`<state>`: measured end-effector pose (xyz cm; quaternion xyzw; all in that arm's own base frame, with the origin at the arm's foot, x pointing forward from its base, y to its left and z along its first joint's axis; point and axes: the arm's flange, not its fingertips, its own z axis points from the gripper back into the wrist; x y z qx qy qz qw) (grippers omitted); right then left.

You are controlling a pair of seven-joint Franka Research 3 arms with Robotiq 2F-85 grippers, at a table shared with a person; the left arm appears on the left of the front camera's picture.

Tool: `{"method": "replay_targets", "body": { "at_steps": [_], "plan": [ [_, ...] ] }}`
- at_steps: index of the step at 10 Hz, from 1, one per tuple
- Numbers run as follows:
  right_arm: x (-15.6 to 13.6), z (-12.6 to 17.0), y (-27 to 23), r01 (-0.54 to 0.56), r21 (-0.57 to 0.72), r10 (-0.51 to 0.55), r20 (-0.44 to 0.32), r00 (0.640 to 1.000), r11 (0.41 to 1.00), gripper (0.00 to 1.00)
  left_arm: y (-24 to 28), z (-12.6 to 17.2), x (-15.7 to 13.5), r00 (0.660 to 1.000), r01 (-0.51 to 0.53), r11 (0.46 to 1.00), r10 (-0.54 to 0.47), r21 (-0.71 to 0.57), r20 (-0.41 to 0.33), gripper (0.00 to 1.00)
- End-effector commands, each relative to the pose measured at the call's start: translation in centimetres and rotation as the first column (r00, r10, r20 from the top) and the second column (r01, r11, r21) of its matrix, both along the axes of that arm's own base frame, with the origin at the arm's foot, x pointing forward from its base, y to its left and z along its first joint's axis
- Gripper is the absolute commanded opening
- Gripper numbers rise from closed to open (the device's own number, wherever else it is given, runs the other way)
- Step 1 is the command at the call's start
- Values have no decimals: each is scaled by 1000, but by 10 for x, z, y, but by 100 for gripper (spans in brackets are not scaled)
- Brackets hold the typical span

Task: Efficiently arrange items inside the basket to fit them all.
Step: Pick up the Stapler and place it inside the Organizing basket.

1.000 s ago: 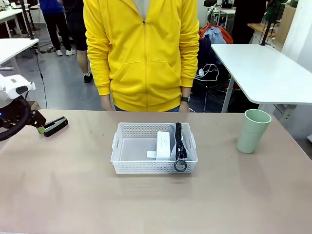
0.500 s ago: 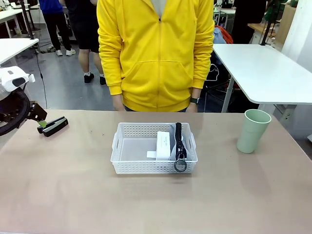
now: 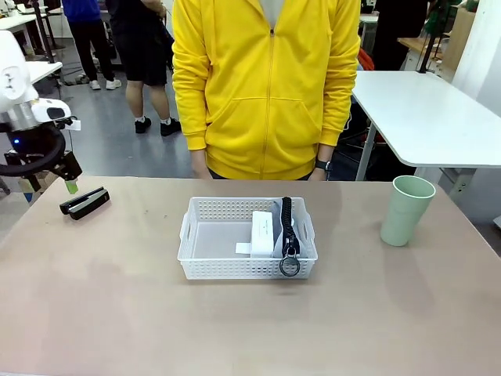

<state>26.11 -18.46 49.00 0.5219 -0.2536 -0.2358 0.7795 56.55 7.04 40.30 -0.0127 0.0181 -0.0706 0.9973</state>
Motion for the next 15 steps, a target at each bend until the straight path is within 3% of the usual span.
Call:
{"method": "replay_targets", "body": {
  "at_steps": [1, 4, 7, 8, 9, 10, 13, 14, 15],
  "plan": [
    [2, 0, -1, -4, 3, 4, 37, 999, 1000, 100, -3, -4, 38, 1000, -16, 999, 17, 28, -26, 100],
    [2, 0, -1, -4, 3, 4, 37, 999, 1000, 100, -7, -16, 61, 1000, -24, 1000, 24, -12, -15, 100],
    [2, 0, -1, -4, 3, 4, 37, 999, 1000, 100, -3, -24, 63, 1000, 6, 999, -6, -44, -8, 100],
    [2, 0, -1, -4, 3, 4, 37, 999, 1000, 100, -5, -26, 55, 953, 303, 952, -302, -41, 22, 100],
    [2, 0, -1, -4, 3, 4, 37, 999, 1000, 100, -4, -27, 48, 844, 535, 844, -534, -28, 45, 100],
    [2, 0, -1, -4, 3, 4, 37, 999, 1000, 100, 0, -27, 44, 758, 653, 751, -646, -99, 93, 100],
    [2, 0, -1, -4, 3, 4, 37, 999, 1000, 100, -7, -30, 36, 702, 712, 694, -704, -107, 107, 100],
    [2, 0, -1, -4, 3, 4, 37, 999, 1000, 100, -15, -29, 37, 759, 649, 743, -649, -164, 58, 100],
    [2, 0, -1, -4, 3, 4, 37, 999, 1000, 100, -9, -29, 47, 714, 700, 711, -694, -70, 97, 100]
  ]
}}
